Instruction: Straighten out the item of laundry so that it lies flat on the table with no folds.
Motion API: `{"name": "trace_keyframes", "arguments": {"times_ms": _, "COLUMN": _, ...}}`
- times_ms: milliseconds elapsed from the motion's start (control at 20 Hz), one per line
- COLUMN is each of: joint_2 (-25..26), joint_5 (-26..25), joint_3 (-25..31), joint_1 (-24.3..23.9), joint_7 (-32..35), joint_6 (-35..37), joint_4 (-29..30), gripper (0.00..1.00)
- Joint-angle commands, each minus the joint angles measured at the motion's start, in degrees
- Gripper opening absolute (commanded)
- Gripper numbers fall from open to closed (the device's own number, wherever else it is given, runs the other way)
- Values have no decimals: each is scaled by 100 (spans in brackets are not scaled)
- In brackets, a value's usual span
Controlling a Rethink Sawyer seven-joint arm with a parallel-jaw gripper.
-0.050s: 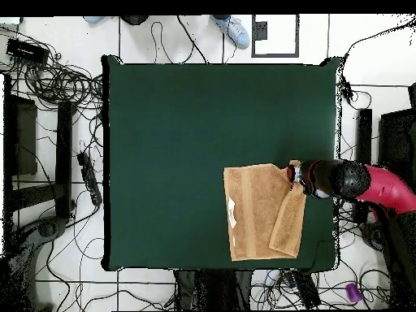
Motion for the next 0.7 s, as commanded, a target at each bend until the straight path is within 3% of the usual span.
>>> {"name": "trace_keyframes", "arguments": {"times_ms": 50, "joint_2": 565, "joint_5": 83, "joint_3": 491, "joint_1": 283, "joint_7": -2203, "joint_6": 704, "joint_4": -357, "gripper": 0}}
{"name": "trace_keyframes", "arguments": {"times_ms": 150, "joint_2": 604, "joint_5": 95, "joint_3": 520, "joint_1": 306, "joint_7": -2431, "joint_6": 899, "joint_4": -502, "gripper": 0}}
{"name": "trace_keyframes", "arguments": {"times_ms": 300, "joint_2": 534, "joint_5": -7, "joint_3": 507, "joint_1": 296, "joint_7": -2320, "joint_6": 592, "joint_4": -489, "gripper": 0}}
{"name": "trace_keyframes", "arguments": {"times_ms": 350, "joint_2": 519, "joint_5": -11, "joint_3": 500, "joint_1": 279, "joint_7": -2244, "joint_6": 473, "joint_4": -462, "gripper": 100}}
{"name": "trace_keyframes", "arguments": {"times_ms": 700, "joint_2": 380, "joint_5": -176, "joint_3": 418, "joint_1": 311, "joint_7": -1852, "joint_6": -23, "joint_4": -368, "gripper": 100}}
